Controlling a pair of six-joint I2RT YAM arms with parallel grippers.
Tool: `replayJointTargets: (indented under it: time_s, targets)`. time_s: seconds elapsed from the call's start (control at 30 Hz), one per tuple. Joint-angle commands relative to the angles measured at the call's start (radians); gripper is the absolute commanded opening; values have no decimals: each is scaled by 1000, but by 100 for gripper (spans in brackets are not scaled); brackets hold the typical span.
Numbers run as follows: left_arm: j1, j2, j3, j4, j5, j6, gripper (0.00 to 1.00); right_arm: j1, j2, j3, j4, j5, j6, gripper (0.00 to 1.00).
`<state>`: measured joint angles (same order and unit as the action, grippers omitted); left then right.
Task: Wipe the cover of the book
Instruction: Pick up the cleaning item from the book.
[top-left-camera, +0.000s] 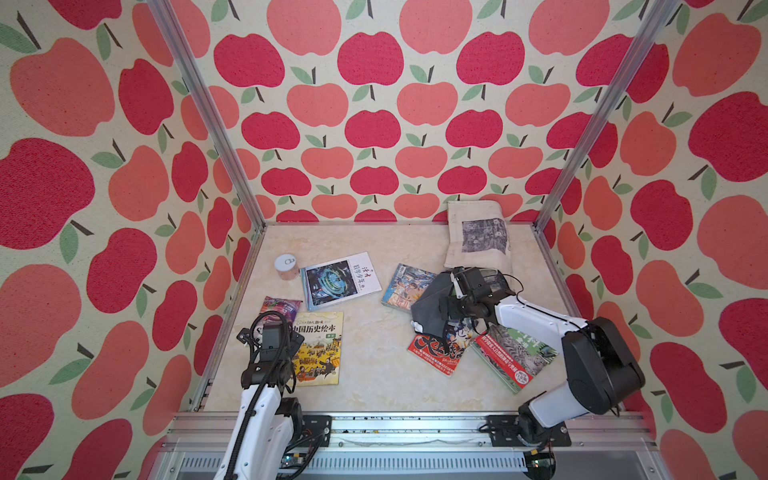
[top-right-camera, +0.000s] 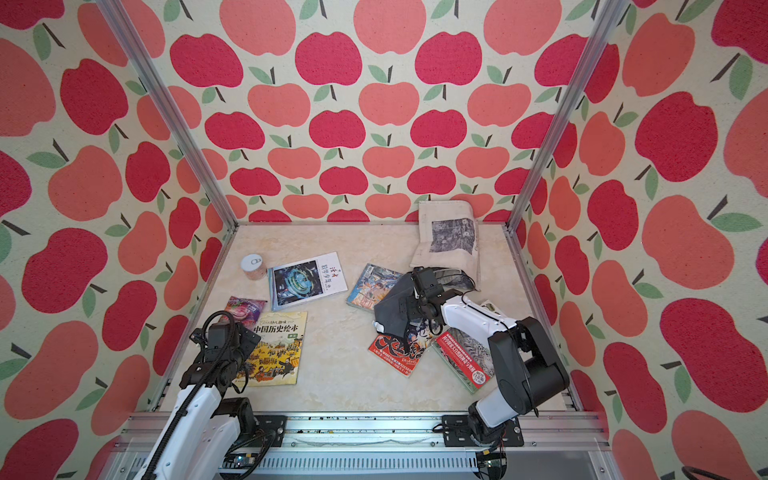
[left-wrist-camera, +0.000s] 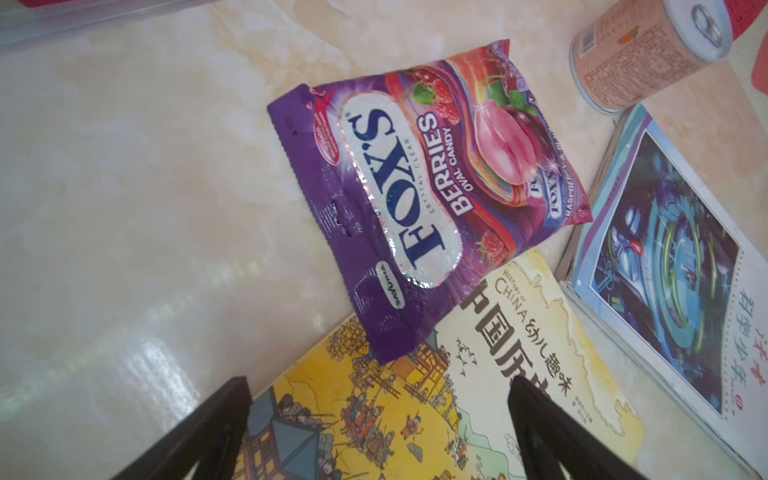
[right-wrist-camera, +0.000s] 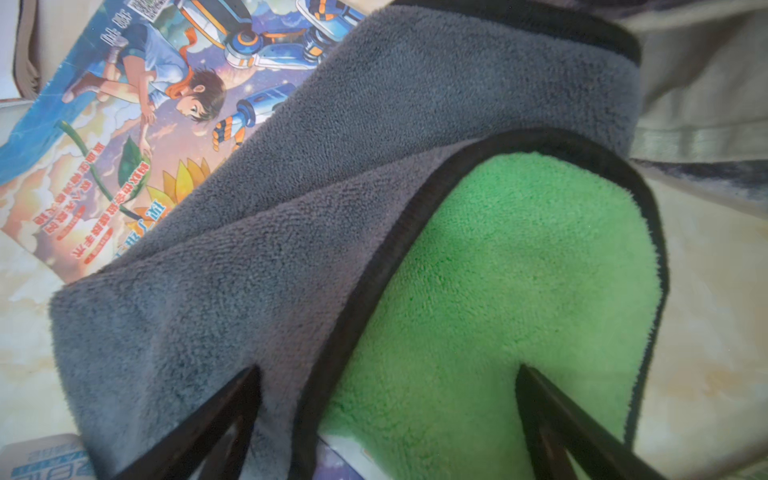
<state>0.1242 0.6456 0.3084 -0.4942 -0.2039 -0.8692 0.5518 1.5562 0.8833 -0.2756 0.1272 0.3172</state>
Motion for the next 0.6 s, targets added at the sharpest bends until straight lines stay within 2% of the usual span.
replayJointTargets:
  time_s: [0.0, 0.1, 0.3, 0.43, 0.57]
  targets:
    - [109, 17, -36, 138, 169, 64, 99, 7, 27, 29, -37, -57, 17, 99]
    - [189, 106, -35, 185, 292, 79, 99, 8, 34, 21, -5, -92, 22, 99]
    - [177, 231, -28, 280, 405, 80, 99, 8, 72, 47, 7, -131, 34, 99]
    - [108, 262, -15, 271, 409, 41, 99, 19, 83, 74, -23, -137, 49, 98]
    - [7, 272, -9, 257, 372, -15, 99, 33, 17, 72, -30, -110, 55, 99]
